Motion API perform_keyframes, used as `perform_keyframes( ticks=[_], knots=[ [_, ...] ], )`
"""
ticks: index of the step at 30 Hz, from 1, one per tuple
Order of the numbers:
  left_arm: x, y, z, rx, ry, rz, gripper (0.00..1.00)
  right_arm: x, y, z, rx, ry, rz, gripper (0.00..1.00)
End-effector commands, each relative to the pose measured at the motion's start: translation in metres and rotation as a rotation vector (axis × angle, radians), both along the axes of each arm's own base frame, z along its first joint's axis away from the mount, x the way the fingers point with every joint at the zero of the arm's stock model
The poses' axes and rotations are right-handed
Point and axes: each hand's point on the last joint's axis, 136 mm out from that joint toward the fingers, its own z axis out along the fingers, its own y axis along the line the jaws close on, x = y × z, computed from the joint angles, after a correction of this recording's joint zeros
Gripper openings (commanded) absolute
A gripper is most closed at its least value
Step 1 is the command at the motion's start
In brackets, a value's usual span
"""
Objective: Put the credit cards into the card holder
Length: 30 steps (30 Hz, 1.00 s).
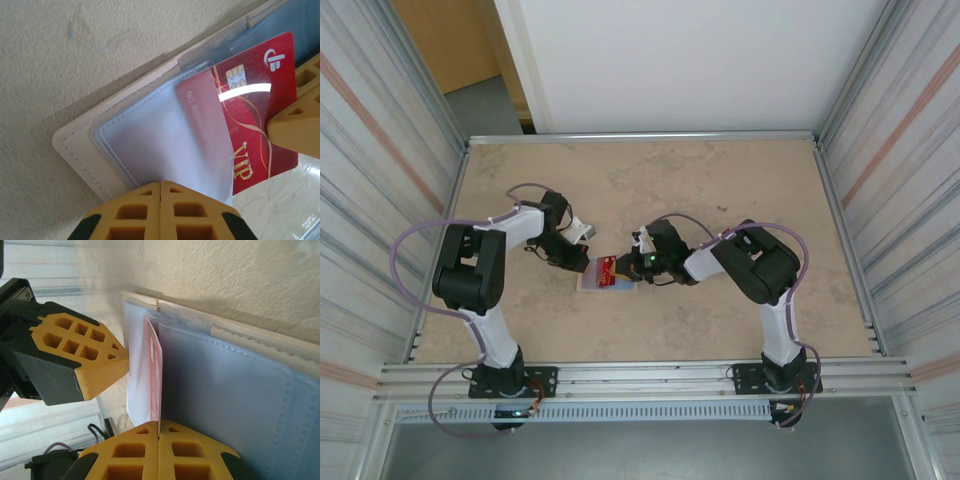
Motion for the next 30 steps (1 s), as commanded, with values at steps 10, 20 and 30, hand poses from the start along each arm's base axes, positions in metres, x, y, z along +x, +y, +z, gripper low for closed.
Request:
perform_keyframes(
  ticks=[10, 20, 30],
  knots=[
    [-0.006, 0.007, -0.007, 0.045, 0.0, -0.022, 0.0, -0.019, 0.002, -0.024, -0.048, 0.087, 0.036, 0.0],
    [-0.003, 0.011, -0.006, 0.057, -0.009, -0.016, 0.0, -0.029, 0.009, -0.013, -0.044, 0.079, 0.09, 0.0],
    [-0.003, 0.011, 0.005, 0.041, -0.038, 0.0, 0.0, -0.007, 0.007, -0.012, -0.071, 0.065, -0.025, 0.0]
  ],
)
